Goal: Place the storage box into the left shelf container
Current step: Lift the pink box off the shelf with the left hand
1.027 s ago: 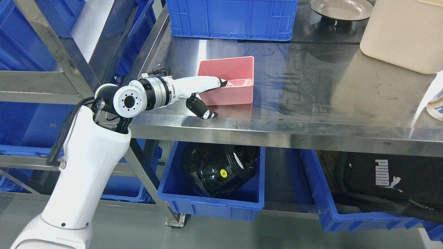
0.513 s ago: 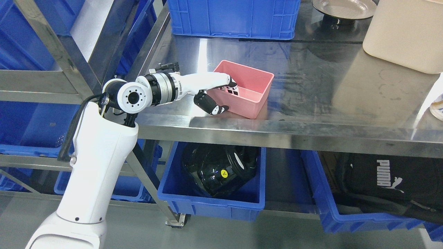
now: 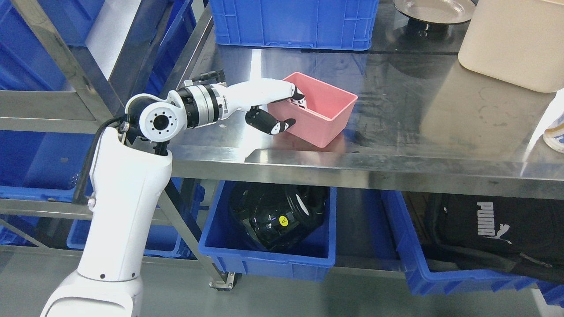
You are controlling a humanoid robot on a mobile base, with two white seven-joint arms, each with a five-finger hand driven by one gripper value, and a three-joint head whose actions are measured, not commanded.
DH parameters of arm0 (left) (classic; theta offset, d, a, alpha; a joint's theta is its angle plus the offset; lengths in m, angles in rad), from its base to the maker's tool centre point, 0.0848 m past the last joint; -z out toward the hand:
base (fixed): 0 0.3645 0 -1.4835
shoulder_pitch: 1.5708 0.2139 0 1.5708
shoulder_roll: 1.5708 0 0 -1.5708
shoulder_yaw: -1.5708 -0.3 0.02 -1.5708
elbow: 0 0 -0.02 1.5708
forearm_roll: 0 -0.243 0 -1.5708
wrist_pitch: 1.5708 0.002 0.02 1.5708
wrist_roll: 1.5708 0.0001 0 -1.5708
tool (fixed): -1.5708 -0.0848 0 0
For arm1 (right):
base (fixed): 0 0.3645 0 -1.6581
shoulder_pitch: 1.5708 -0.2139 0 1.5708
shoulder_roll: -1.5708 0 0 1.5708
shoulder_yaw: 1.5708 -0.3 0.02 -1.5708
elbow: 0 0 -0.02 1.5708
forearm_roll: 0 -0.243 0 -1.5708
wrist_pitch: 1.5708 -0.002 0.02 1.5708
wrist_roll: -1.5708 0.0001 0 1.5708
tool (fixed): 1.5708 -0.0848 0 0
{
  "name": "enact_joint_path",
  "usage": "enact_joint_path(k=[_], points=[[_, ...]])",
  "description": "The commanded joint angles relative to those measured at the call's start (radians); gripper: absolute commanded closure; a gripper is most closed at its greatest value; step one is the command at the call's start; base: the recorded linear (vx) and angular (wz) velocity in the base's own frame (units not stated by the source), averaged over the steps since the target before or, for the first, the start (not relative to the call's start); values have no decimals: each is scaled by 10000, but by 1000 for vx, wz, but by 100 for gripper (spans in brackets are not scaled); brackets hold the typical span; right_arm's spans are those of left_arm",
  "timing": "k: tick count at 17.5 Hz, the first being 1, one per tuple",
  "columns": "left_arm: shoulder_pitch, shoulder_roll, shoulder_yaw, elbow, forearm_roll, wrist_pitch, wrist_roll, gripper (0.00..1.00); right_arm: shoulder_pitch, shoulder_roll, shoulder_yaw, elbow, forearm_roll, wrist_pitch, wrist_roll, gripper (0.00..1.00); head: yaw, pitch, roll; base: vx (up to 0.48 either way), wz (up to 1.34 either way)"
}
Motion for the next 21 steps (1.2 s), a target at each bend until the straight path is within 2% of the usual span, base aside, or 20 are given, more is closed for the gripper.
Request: enact_joint_path(k=[1,7,12,21], points=[[240,-133,1643,-574,-327,-942,46,100,-1,-175,0,0,77,4,3415,0,0,0,0,0,0],[685,-164,2945,-1786,-266,-3119,16,100,-1,-175,0,0,77,4,3415,0,0,0,0,0,0],[1237,-515,4342,-1956,-174,-4792,-30,100,-1,-175,0,0,77,4,3415,0,0,0,0,0,0],[1376,-603,4973,-2002,209,-4901,0,99,14,-175,0,0,77,4,3415,0,0,0,0,-33,-17]])
